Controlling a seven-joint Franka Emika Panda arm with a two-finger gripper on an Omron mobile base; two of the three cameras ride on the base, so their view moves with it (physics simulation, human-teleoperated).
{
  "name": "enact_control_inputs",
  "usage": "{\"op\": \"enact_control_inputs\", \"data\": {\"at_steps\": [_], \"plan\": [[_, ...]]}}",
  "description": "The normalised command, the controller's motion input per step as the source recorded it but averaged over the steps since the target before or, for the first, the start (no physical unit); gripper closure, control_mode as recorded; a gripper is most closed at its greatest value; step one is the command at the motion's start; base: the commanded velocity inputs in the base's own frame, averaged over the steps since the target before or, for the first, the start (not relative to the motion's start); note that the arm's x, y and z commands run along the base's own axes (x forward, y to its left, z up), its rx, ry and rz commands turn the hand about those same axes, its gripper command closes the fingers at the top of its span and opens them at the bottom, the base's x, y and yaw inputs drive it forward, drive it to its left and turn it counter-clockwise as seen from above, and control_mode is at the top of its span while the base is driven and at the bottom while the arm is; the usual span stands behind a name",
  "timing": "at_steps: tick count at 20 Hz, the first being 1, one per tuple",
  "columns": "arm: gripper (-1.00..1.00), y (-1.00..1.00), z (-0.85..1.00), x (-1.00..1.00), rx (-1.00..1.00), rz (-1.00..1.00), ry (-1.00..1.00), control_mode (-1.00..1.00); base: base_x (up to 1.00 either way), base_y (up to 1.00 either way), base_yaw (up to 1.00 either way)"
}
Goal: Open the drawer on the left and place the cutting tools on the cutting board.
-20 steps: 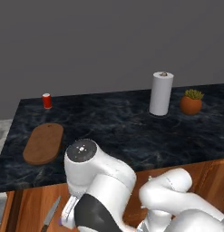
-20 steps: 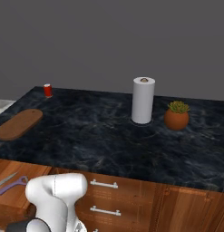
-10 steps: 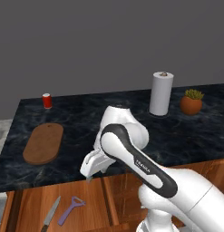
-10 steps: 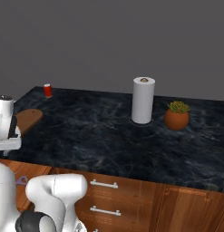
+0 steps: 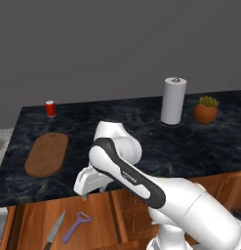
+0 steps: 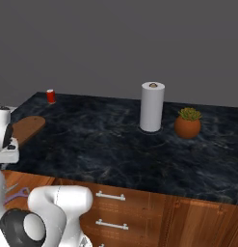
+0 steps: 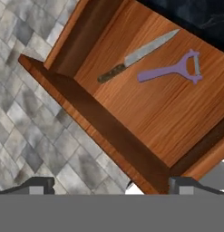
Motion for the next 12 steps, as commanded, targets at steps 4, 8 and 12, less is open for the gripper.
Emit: {"op": "enact_control_inputs", "data": {"at_steps": [4, 8, 12], "plan": [[-1.00, 0.19, -0.69, -0.06, -0.01, -0.22, 0.00, -1.00, 0.00, 0.00, 0.00], [-1.00, 0.02, -0.50, 0.00, 0.00, -0.25, 0.00, -1.00, 0.00, 0.00, 0.00], [-1.00, 0.12, -0.58, 0.02, 0.00, -0.30, 0.00, -1.00, 0.00, 0.00, 0.00]]}}
